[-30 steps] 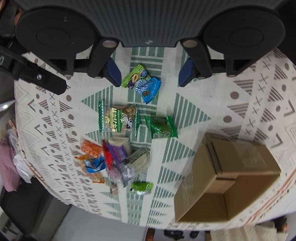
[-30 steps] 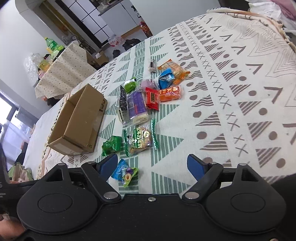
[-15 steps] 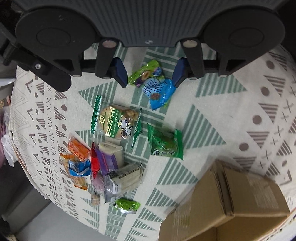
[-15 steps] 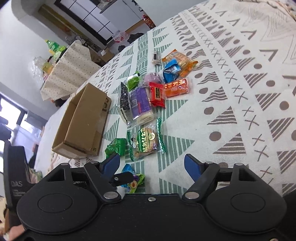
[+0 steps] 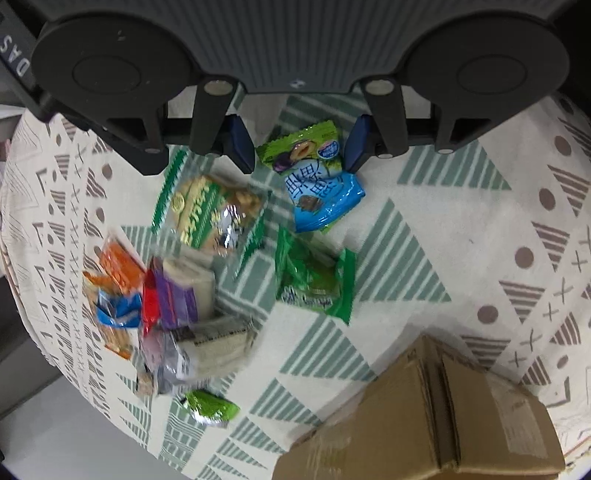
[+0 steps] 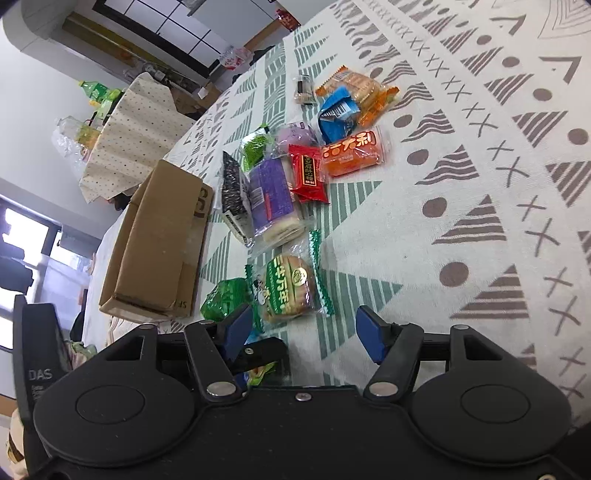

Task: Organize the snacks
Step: 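Move the left gripper to the blue packet while the right gripper approaches the gold-green packet, then close the left gripper on the blue packet while the right gripper grasps the gold-green packet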

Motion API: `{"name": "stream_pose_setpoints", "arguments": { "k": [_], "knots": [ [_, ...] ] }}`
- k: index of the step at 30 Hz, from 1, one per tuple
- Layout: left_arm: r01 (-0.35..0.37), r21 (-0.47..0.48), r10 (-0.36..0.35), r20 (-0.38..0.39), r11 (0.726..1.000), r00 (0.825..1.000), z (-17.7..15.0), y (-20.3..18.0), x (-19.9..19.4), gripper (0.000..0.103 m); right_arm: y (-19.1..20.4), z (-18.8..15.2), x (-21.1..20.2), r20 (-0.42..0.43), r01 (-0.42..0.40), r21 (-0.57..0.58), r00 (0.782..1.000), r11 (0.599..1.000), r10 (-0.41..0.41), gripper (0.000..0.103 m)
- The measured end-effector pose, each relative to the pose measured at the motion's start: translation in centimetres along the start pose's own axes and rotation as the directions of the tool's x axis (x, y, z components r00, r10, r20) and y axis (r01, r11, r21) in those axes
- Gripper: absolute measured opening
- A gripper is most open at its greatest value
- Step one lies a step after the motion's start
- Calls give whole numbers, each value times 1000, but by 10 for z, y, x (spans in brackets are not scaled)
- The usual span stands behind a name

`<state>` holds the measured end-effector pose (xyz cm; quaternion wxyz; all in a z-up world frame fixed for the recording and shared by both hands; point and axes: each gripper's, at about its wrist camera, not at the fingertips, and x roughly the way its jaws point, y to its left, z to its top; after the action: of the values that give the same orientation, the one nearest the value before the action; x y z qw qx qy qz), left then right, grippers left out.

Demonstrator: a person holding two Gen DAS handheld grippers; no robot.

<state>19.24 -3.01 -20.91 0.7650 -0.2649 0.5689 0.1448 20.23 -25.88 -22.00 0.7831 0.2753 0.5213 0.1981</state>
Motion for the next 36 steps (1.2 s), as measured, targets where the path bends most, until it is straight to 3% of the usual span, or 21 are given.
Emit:
{"name": "stream_pose_setpoints", "arguments": {
  "k": [6, 9, 25, 26, 30, 36],
  "knots": [
    [-12, -23, 13, 20, 1000, 1000, 5, 0, 4, 52, -3, 8, 16, -8, 13, 16, 1000, 1000, -13, 62],
    [-23, -25, 24, 35, 999, 999, 6, 2, 3, 36, 1, 10, 23, -9, 23, -2, 1000, 1000, -23, 62],
    [1, -8, -1, 71, 1000, 997, 11, 18, -17, 32, 19, 14, 45, 5, 39, -77, 999, 996, -39, 63],
    [2, -4, -2, 76, 1000, 997, 11, 18, -19, 32, 19, 14, 45, 10, 41, -79, 999, 996, -41, 60],
    [13, 11, -14, 96, 1000, 995, 14, 19, -29, 32, 16, 13, 43, 25, 58, -72, 998, 996, -57, 25],
    [43, 41, -48, 145, 998, 988, 20, 21, -52, 32, 14, 9, 21, 47, 18, -41, 999, 999, -17, 15]
  ]
}}
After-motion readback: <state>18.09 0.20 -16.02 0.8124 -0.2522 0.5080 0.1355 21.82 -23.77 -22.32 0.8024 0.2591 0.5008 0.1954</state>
